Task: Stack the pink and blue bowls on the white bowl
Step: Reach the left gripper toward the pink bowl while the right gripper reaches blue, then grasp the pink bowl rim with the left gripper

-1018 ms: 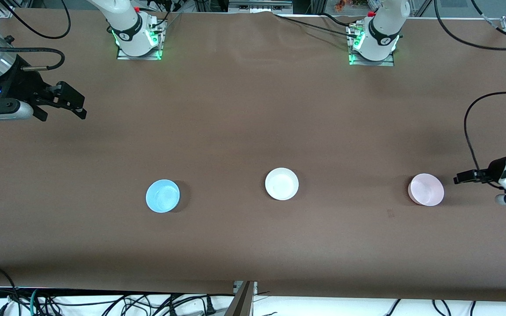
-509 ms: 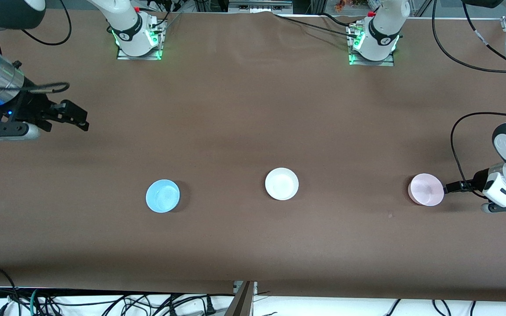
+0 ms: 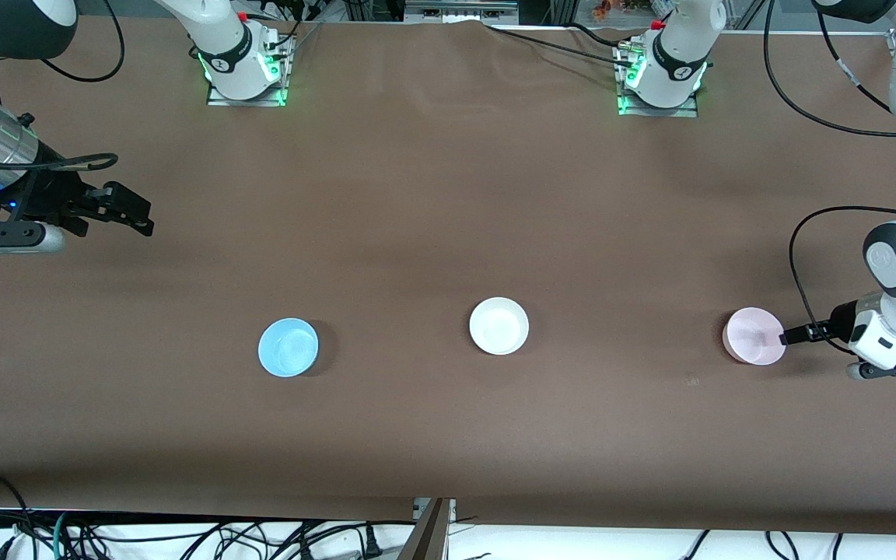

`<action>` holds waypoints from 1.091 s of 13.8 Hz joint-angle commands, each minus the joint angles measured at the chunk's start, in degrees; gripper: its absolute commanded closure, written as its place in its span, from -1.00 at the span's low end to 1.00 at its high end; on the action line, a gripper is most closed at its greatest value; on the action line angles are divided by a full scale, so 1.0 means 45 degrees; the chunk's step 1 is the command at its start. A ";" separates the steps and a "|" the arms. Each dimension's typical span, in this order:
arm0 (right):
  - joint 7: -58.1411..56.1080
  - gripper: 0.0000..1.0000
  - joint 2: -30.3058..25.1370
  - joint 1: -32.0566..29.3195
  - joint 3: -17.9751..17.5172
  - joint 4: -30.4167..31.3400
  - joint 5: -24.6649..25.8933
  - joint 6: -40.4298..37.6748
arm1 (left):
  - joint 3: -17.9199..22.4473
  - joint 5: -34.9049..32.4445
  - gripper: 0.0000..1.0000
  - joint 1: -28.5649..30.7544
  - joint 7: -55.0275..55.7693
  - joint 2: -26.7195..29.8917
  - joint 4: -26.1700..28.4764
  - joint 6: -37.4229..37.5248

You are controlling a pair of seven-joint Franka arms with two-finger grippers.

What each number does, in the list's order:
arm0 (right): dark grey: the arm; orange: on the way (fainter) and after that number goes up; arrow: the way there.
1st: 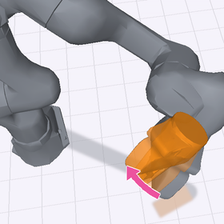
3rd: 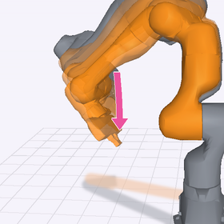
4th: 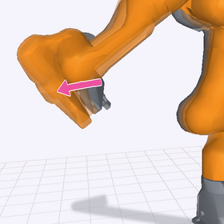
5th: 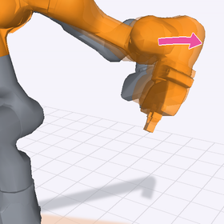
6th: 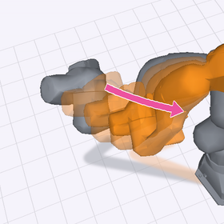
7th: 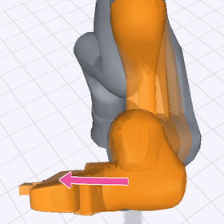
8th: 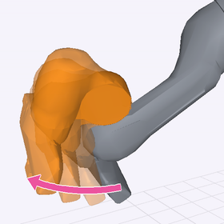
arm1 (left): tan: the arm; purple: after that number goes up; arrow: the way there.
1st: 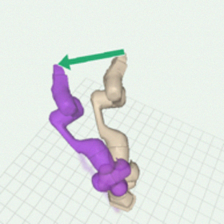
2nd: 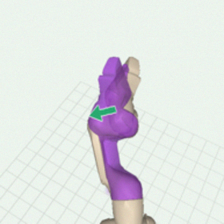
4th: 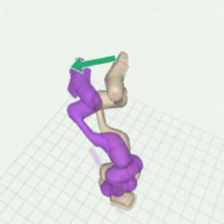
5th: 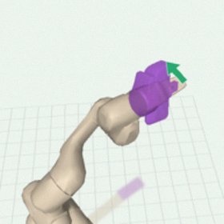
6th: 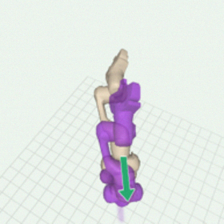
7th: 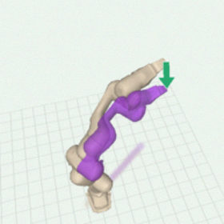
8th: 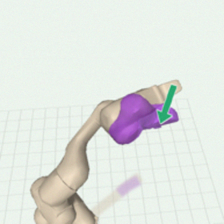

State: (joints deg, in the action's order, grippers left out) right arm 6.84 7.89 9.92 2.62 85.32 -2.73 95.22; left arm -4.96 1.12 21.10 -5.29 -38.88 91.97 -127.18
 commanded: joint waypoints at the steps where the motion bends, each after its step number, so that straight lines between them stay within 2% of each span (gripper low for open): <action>1: 0.0042 -1.00 0.0004 0.0082 -0.0114 -0.0114 -0.0018 -0.0182 | -0.0012 -0.0072 -0.85 -0.0021 0.0394 -0.0189 -0.0144 -0.0039; 5: -0.0056 -1.00 0.0103 -0.0035 -0.0095 -0.0055 -0.0018 -0.0241 | 0.0007 -0.0072 -0.84 -0.0060 0.0921 -0.0462 -0.0086 -0.0137; 9: -0.0055 -1.00 0.0939 0.0159 -0.0153 -0.0093 0.0840 -0.0066 | -0.0012 -0.0460 -0.79 -0.0099 0.1449 -0.0462 0.0246 -0.0390; 11: -0.0075 -1.00 0.1099 0.0451 -0.0154 -0.0094 0.0938 0.0342 | -0.0012 -0.0561 -0.61 -0.0157 0.1547 -0.0462 0.0247 -0.0391; 15: -0.0094 -1.00 0.1313 0.0648 -0.0154 -0.0113 0.0977 0.0579 | -0.0012 -0.0854 0.33 -0.0177 0.1567 -0.0462 0.0247 -0.0371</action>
State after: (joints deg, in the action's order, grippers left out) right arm 6.79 13.53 12.54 2.06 85.55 0.66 97.78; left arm -4.97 -1.23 20.49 0.67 -41.34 92.59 -128.27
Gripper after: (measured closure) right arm 0.000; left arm 0.498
